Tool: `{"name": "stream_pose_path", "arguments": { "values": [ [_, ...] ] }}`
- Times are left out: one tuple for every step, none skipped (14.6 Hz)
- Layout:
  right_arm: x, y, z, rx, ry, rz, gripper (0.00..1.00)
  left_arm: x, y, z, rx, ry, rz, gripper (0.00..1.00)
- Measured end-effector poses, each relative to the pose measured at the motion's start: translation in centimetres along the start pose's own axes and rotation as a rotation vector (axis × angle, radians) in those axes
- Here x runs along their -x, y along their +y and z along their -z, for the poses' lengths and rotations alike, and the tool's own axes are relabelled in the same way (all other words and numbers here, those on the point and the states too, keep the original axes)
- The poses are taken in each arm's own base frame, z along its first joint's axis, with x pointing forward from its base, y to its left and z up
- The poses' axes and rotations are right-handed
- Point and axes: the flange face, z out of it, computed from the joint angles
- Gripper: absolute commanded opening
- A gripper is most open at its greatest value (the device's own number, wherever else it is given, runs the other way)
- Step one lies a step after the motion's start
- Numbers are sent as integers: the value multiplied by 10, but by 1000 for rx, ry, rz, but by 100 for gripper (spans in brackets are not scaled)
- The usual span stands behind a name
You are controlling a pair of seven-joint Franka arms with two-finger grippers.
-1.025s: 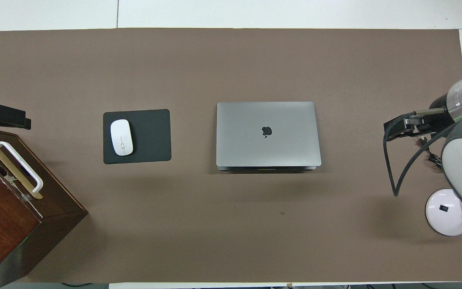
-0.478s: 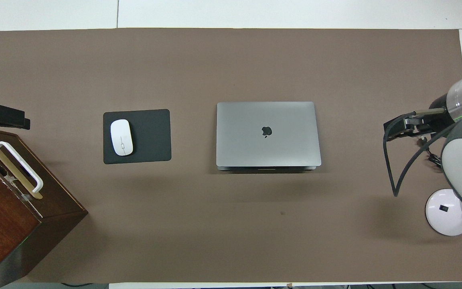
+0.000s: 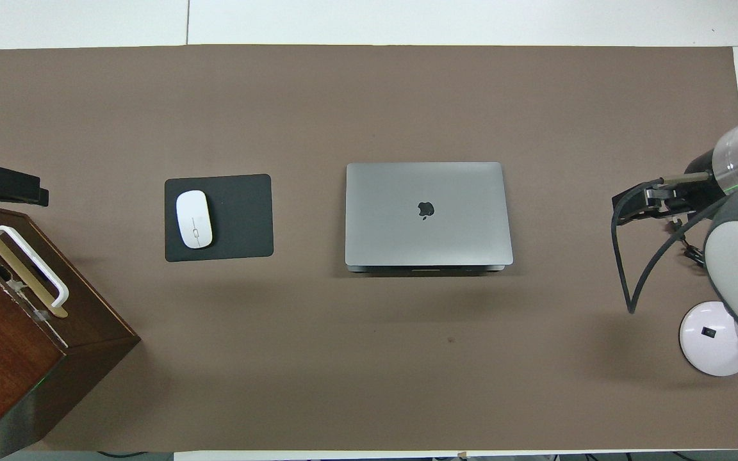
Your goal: Close laptop with both arms
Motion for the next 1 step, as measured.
{"name": "stream_pose_path", "arguments": {
  "values": [
    [0,0,0,0,0,0,100,0,0,0,0,0,-1,100]
  ]
}}
